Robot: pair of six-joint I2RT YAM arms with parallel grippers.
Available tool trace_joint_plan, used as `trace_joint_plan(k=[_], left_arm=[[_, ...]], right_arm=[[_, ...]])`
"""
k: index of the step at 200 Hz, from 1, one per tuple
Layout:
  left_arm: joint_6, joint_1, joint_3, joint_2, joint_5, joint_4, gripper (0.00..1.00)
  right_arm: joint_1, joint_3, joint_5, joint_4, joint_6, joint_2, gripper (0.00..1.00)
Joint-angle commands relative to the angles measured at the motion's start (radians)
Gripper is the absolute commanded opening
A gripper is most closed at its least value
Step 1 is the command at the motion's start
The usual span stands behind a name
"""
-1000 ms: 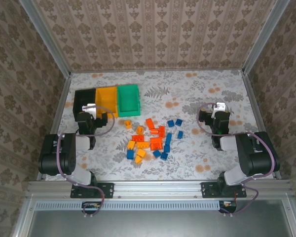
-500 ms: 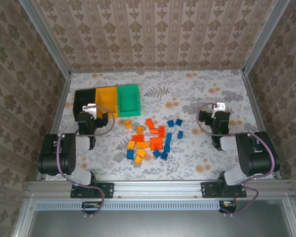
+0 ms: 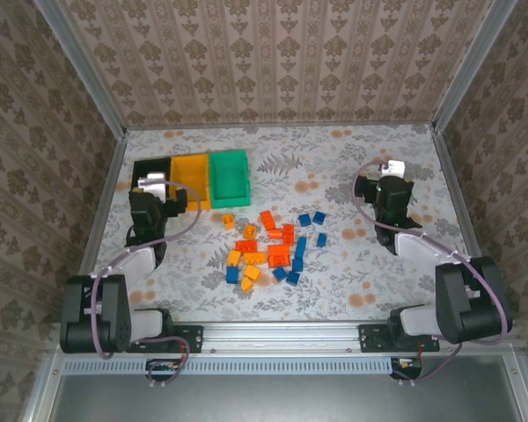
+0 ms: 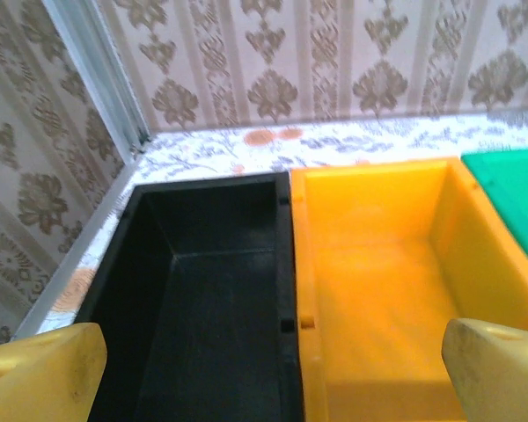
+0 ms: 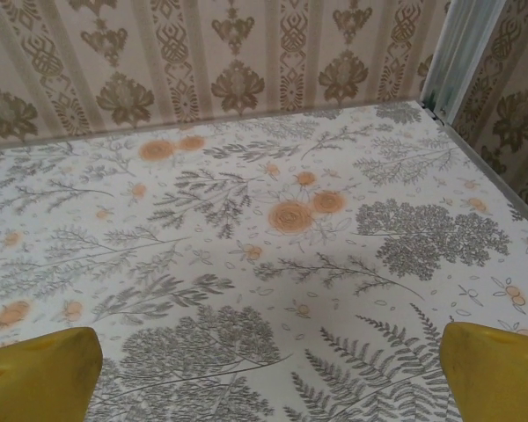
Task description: Sort the legos into containers by color
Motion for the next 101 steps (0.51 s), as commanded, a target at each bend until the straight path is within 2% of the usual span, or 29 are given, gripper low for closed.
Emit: trace_joint_plan(k=[1,11,17,34,45,55,67,73,93,101], left_arm=[[-0.088,-0.005,0.008,-0.056,-0.059,-0.054,1.00],[-0.145,-0.004,0.013,-0.075,-0.114,-0.050,1.00],[-0.192,-0.004,0.023,-0.087,-0.168,-0.060,1.00],[-0.398,0.002,0.068,-0.131,-0.360,-0.182,1.00],[-0.565,0.019,0.080,-0.177,-0.399,-0.292,1.00],[-0.660,0.039,0.052,-0.229,-0.355,-0.305,1.00],[-0.641,0.074,0.008,-0.268,-0.212,-0.211,1.00],[-0.647,0.082,-0.001,-0.281,-0.188,-0.188,1.00],[-0.661,0.093,0.020,-0.305,-0.141,-0.229,1.00],[-0.659,0.096,0.033,-0.308,-0.119,-0.244,1.00]], right_arm=[[0.087,0.053,0.195,-0.131,0.037,-0.018,1.00],[0.122,0.087,0.289,-0.141,0.080,-0.005,1.00],[0.126,0.121,0.296,-0.187,0.134,0.001,1.00],[0.115,0.217,0.197,-0.357,0.357,0.012,1.00],[0.098,0.238,0.079,-0.401,0.453,0.016,1.00],[0.087,0.231,-0.048,-0.363,0.493,0.032,1.00],[0.090,0.222,-0.161,-0.285,0.502,0.077,1.00],[0.101,0.236,-0.196,-0.278,0.512,0.107,1.00],[0.161,0.378,-0.274,-0.403,0.489,0.228,1.00],[0.197,0.446,-0.269,-0.467,0.478,0.278,1.00]])
